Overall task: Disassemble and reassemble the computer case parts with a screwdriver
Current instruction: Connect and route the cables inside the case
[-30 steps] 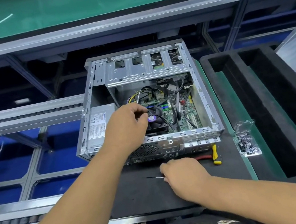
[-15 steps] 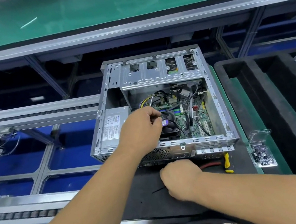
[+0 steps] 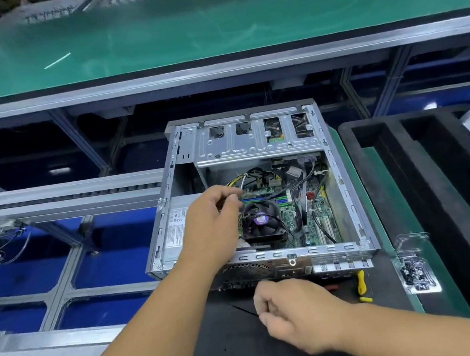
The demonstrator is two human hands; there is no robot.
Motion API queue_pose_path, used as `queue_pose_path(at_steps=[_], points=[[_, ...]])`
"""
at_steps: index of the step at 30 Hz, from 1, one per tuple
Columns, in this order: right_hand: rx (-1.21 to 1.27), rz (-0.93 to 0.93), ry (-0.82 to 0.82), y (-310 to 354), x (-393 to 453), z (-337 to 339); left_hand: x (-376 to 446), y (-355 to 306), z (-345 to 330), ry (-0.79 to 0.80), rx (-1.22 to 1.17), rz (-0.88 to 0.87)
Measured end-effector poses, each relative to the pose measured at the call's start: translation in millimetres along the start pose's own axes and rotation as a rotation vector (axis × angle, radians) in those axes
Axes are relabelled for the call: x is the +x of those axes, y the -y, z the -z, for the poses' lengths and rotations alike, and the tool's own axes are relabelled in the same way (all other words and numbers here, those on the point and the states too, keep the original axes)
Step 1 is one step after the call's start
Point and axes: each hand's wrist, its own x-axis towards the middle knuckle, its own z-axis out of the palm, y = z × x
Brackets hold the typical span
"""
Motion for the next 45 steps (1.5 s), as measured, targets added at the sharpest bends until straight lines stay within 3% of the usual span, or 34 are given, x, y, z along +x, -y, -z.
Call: queue_pose_path(at_steps=[5, 10, 14, 18, 22, 25, 27, 29, 32, 34, 36, 38, 40, 41, 45], points=[[0.42, -0.041, -0.094, 23, -20, 28, 2, -1, 3, -0.021, -0.114, 0.046], [0.927, -0.127, -0.386, 40, -15, 82, 0, -14, 1, 0.019, -0.214, 0.055], [1.153, -0.228, -0.534, 27, 5, 128, -3, -38, -13, 0.172, -0.289, 0.092], [1.373, -0.3, -0.639, 6, 22, 151, -5, -56, -34, 0.406, -0.182, 0.152], [1.579, -0.361, -0.673, -6, 28, 153, -1, -60, -46, 0.406, -0.095, 0.159], [1.515, -0.393, -0.692, -13, 26, 153, 4, -63, -45, 0.384, -0.027, 0.185], [1.092, -0.441, -0.769, -16, 21, 155, 8, -64, -42, 0.331, 0.032, 0.221], [0.569, -0.367, -0.822, -22, 11, 158, 11, -65, -40, 0.298, 0.101, 0.211], [0.081, -0.164, -0.586, -27, 2, 159, 13, -71, -42, 0.405, 0.123, 0.145], [-0.043, -0.16, -0.54, -29, 2, 156, 12, -78, -46, 0.528, 0.054, 0.121], [0.117, -0.223, -0.622, -31, 4, 153, 15, -82, -50, 0.545, -0.071, 0.124], [0.541, -0.345, -0.748, -32, 9, 153, 23, -75, -55, 0.392, -0.181, 0.186], [0.924, -0.391, -0.822, -32, 11, 155, 35, -58, -63, 0.224, -0.039, 0.207], [1.008, -0.389, -0.846, -34, 11, 155, 39, -49, -68, 0.22, 0.101, 0.198], [1.134, -0.383, -0.889, -39, 10, 155, 43, -35, -96, 0.485, 0.333, 0.191]])
